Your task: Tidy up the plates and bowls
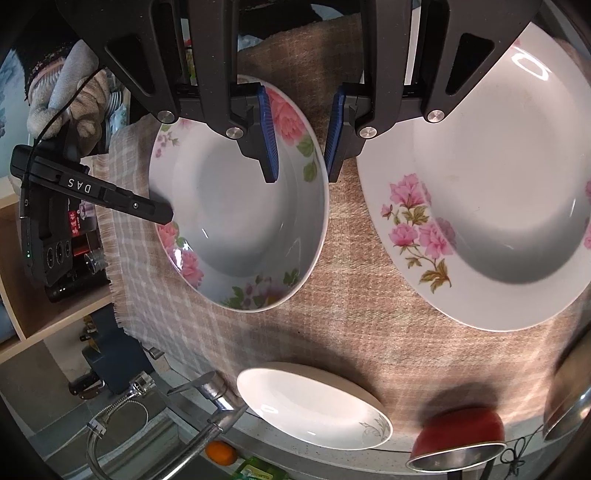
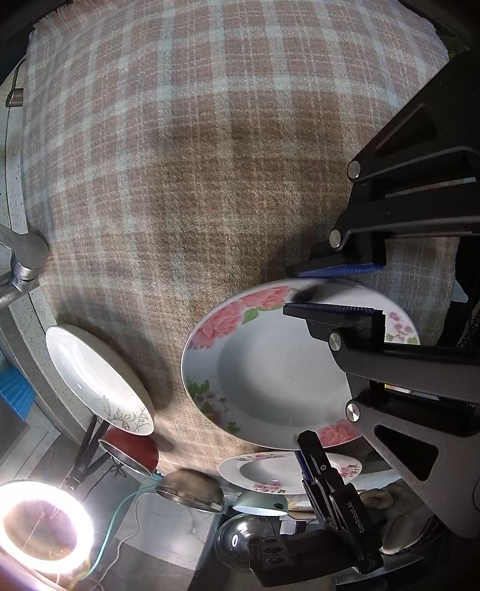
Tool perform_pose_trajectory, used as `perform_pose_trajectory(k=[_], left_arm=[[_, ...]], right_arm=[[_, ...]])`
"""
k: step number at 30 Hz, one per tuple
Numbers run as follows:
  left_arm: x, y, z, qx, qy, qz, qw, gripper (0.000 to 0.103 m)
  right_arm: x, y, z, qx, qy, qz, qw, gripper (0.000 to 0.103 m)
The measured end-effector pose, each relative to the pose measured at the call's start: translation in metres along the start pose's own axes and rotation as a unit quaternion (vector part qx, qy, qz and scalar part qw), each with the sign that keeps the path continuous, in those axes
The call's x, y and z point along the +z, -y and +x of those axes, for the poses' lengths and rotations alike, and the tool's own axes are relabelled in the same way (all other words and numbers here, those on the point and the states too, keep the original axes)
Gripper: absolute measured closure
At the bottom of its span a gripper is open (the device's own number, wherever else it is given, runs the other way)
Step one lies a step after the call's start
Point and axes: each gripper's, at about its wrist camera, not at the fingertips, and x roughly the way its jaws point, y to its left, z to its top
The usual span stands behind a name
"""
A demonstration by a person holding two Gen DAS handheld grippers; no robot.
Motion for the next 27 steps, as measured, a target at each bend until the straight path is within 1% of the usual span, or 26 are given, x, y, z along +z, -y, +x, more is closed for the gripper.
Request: perform_pose_trajectory(k=[6, 15, 20, 27], left_arm=[[0.000, 0.003, -0.001, 0.007, 0.005, 0.005, 0.9999, 0.081], [0.001, 0.007, -0.014, -0.002, 0.020, 0.013, 0.9997, 0.081], [0.000, 0.001, -0.028, -0.002, 0.033, 0.012, 0.9994, 0.081], [-0.005, -0.021, -0.054, 0.005, 0.050, 0.002, 0.9987, 0.081]], right_arm=[[-0.002, -0.004, -0.004, -0.014, 0.005, -0.005, 1.000, 0.090], [-0.002, -0.015, -0.019, -0.019, 0.021, -0.012, 1.000, 0.090], [-0.001, -0.032, -0.024, -0.016, 0.028, -0.025, 0.999, 0.090], [0.001, -0.067, -0.017, -0.005, 0.027, -0.044, 0.999, 0.090]])
